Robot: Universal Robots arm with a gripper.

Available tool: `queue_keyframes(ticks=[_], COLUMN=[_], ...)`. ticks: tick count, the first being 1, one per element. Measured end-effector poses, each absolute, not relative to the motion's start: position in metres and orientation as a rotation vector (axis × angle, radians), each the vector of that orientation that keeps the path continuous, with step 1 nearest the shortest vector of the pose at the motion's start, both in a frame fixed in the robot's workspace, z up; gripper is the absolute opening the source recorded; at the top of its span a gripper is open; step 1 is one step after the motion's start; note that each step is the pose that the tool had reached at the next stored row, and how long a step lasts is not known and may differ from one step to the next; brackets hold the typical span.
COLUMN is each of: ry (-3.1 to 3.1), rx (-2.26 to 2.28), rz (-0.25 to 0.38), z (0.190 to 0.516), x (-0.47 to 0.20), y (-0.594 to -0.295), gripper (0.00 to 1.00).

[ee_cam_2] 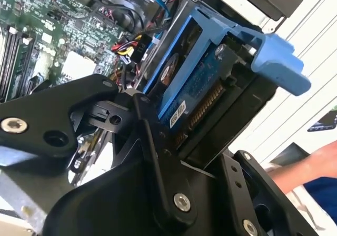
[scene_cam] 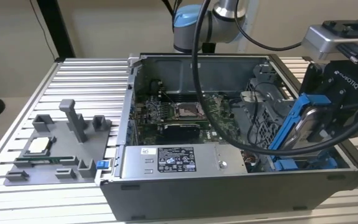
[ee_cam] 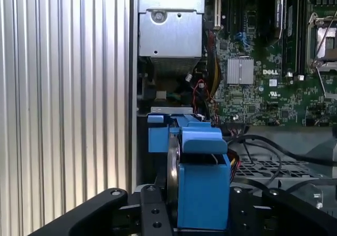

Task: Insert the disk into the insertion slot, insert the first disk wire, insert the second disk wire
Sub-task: 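Insert the disk into the insertion slot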

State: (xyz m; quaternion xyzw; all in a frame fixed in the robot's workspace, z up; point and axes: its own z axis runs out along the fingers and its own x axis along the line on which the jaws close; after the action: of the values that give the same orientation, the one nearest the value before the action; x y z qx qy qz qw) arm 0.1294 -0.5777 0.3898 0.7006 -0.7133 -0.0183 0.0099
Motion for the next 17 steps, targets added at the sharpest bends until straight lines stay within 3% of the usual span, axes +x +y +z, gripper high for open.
queue_keyframes(ticks=[4, 5, 17], ry=[-2.227, -2.227, -2.228], rx=[2.187, 2.187, 2.189], rz=[-0.057, -0.057, -0.061], z=[0.387, 0.387, 0.384], x=[0.13, 0.13, 0.138], y=[-0.578, -0.578, -0.567], gripper=[0.0, 1.0, 1.0])
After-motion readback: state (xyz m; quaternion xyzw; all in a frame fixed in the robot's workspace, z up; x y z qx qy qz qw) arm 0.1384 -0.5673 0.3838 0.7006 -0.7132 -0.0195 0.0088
